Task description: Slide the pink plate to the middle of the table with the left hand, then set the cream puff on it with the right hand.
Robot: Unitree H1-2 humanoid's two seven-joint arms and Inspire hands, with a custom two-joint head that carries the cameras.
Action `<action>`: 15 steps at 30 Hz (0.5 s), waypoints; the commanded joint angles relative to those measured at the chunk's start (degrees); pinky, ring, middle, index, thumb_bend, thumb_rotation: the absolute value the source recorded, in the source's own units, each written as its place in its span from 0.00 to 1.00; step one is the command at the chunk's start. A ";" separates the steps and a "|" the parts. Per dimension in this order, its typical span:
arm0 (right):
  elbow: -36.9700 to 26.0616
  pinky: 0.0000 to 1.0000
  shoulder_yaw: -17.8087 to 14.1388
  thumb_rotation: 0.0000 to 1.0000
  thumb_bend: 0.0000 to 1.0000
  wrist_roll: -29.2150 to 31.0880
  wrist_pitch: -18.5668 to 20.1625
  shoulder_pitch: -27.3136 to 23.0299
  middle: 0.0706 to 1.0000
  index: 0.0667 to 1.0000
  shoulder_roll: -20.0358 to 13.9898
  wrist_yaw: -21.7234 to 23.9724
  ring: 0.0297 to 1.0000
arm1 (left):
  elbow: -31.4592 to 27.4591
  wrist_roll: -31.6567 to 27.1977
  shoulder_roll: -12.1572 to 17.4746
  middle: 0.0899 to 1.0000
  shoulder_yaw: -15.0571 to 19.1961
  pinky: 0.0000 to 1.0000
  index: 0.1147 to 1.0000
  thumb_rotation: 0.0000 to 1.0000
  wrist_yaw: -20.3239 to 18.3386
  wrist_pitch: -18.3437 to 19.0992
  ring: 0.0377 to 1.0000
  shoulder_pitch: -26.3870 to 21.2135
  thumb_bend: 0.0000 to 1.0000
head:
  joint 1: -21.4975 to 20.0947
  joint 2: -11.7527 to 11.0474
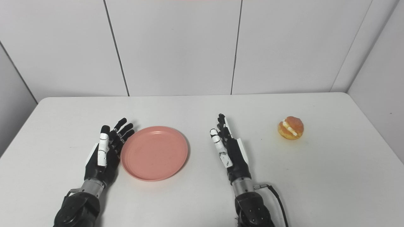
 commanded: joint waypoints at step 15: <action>1.55 1.00 0.71 0.93 0.61 0.67 -0.76 1.09 1.00 1.00 0.55 0.67 1.00 | -1.38 2.00 -1.44 0.91 -2.84 0.93 0.90 0.96 -2.08 -2.48 0.92 2.27 0.72 | -1.04 0.82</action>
